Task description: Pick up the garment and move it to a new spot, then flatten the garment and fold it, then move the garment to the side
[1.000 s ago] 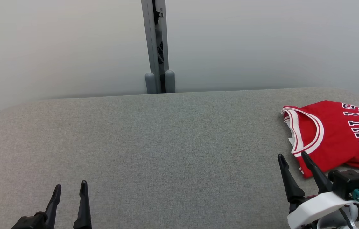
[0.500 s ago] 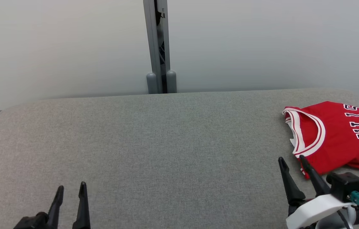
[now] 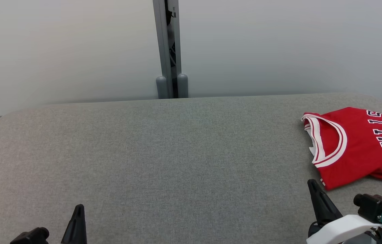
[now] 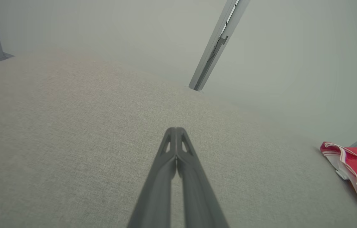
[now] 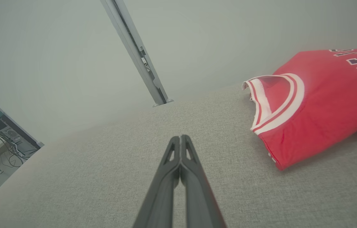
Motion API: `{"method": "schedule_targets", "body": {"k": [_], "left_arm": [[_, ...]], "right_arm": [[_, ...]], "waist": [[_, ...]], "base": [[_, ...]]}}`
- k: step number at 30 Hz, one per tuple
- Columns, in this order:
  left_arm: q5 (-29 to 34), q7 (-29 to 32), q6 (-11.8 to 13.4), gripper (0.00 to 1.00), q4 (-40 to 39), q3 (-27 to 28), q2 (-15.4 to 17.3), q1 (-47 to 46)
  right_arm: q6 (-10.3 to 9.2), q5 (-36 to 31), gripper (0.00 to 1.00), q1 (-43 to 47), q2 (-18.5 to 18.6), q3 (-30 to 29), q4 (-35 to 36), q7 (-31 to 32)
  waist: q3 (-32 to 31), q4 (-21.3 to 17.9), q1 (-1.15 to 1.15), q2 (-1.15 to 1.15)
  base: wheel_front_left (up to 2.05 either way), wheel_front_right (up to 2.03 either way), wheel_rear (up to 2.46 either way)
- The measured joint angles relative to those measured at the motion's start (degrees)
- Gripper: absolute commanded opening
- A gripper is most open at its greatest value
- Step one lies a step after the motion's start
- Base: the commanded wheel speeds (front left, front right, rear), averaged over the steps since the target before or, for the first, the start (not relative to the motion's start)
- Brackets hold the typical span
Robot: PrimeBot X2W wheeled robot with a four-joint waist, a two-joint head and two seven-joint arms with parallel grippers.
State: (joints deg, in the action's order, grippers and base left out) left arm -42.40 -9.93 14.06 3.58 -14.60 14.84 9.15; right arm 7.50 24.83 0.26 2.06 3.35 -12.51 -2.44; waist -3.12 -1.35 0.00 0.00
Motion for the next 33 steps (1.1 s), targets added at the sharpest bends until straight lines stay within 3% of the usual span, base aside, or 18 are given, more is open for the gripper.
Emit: {"method": "schedule_targets", "body": {"k": [33], "left_arm": [[-19.6,7.5,-8.5,0.0,6.9,9.2,-4.2,-8.3]], "right_arm": [[-0.01,26.5,0.0,-4.5,0.1,-2.5,-2.6,1.9]], "waist": [[0.9,0.4,0.0,0.0]], "base": [[0.0,0.0,0.0]]}}
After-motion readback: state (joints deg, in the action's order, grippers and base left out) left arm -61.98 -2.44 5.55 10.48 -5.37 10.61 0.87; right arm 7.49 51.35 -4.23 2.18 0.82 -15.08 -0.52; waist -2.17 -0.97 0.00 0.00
